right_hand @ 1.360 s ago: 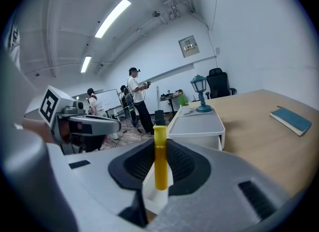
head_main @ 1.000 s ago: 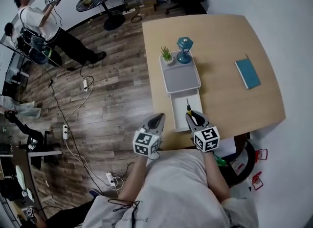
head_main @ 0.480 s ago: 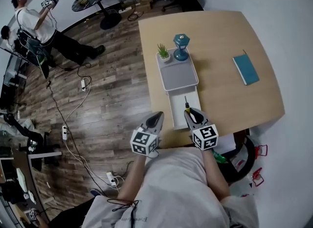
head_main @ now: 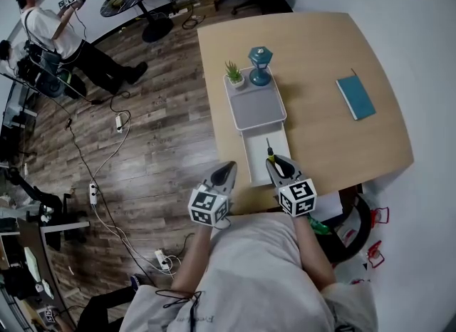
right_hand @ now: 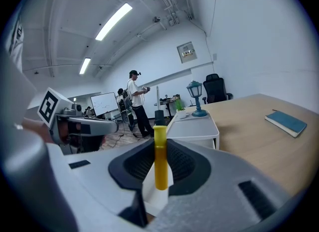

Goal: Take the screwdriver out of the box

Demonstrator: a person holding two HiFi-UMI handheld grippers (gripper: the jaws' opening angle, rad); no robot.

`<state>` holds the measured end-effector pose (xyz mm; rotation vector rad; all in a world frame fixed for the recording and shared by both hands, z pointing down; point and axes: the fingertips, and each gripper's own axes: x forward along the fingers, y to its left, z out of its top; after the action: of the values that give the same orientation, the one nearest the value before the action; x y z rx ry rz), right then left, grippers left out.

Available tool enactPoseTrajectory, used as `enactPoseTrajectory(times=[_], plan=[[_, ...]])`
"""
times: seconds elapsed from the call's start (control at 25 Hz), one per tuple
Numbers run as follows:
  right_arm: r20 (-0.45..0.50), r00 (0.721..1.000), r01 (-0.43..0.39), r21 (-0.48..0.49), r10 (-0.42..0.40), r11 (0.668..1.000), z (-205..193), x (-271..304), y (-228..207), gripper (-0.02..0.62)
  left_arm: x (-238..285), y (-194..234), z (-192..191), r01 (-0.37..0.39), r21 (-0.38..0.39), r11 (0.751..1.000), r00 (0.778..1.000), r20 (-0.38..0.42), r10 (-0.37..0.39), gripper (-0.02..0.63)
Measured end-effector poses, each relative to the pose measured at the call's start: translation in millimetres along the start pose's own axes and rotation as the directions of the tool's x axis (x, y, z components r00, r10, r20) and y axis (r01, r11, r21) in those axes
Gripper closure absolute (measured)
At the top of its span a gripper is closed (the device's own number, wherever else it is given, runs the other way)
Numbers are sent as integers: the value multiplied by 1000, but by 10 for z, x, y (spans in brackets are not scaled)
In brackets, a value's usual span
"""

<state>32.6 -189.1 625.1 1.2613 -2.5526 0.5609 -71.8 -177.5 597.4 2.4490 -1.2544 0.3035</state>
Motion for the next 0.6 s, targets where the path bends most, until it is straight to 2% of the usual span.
enactPoseTrajectory(times=[0.6], plan=[[24, 1000, 20, -17, -19, 1000, 52, -17, -43, 518, 21, -117, 17, 39, 22, 999, 999, -3, -39, 601]])
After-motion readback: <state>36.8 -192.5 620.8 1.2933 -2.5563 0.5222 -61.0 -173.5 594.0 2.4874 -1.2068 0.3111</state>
